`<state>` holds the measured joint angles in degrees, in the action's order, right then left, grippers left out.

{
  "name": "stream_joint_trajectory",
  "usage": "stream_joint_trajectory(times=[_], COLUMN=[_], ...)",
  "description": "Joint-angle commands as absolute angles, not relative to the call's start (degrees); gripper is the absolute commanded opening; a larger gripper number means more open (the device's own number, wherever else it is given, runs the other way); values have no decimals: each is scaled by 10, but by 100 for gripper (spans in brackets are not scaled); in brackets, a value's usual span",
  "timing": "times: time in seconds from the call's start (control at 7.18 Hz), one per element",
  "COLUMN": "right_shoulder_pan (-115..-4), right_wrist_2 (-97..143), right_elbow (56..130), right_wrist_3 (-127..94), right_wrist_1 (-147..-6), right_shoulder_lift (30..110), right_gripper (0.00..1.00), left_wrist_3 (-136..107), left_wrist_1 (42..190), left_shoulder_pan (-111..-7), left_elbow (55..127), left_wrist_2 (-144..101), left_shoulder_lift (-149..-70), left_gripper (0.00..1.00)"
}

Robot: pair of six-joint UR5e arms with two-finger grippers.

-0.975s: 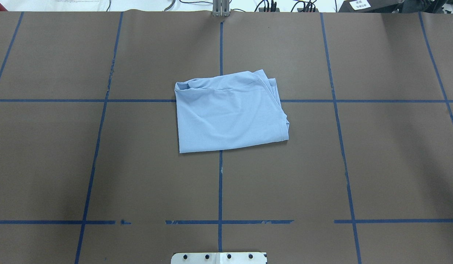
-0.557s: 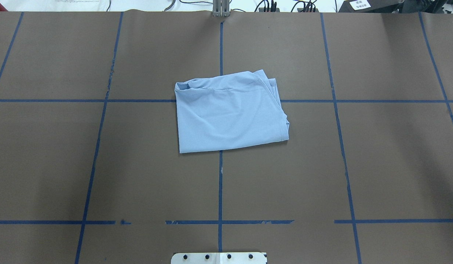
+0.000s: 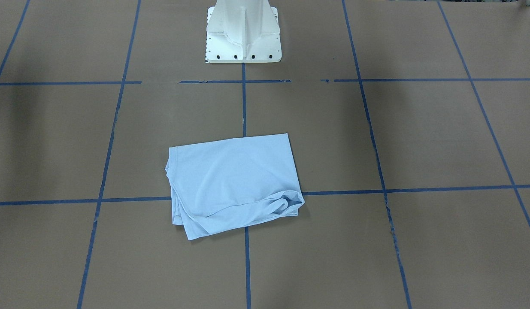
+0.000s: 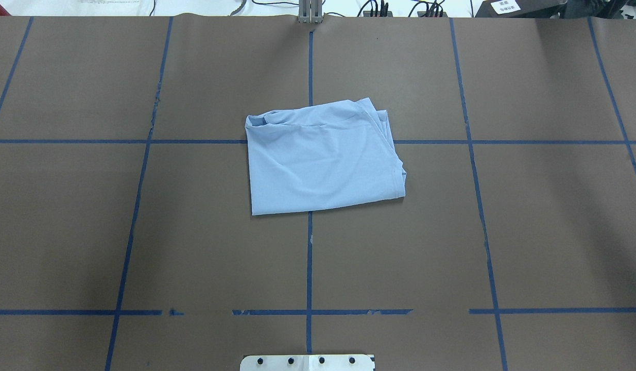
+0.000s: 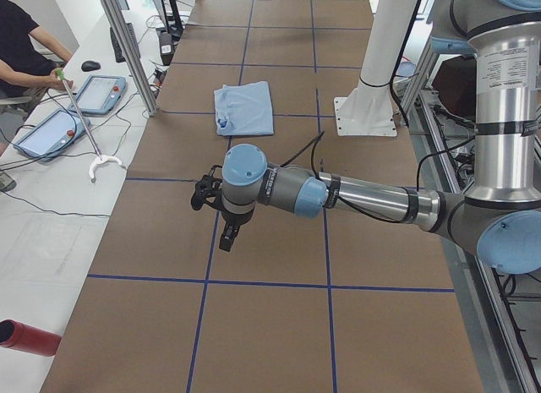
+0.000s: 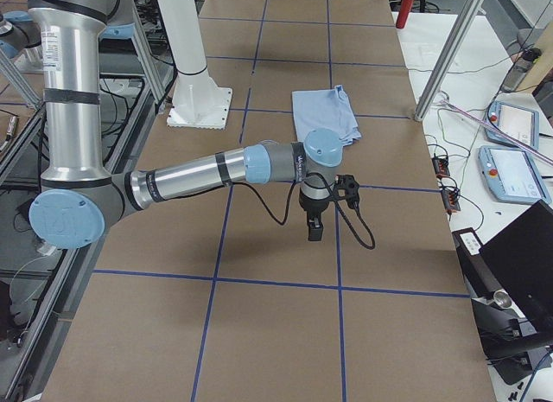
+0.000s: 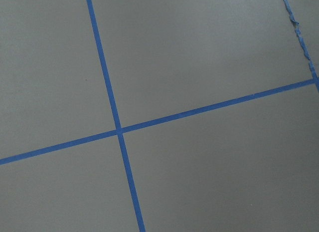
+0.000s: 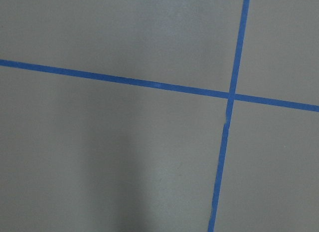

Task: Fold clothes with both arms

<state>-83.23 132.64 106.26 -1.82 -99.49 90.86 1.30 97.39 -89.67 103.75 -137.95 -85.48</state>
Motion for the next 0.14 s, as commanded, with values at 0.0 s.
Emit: stream_joint_trajectory(times=[0.0], right_shoulder_pan=[-832], right_wrist_2=[1328], right_elbow=[1013], right_wrist_3=[-18], right_wrist_1=[-995], right_shoulder_lift=[892], right_gripper=[100], left_wrist_3=[7], left_wrist_1=[971], left_shoulder_pan=[-896], left_elbow=[999], left_wrist_2=[-1374], left_shoulder_lift=[-872], left_gripper=[100])
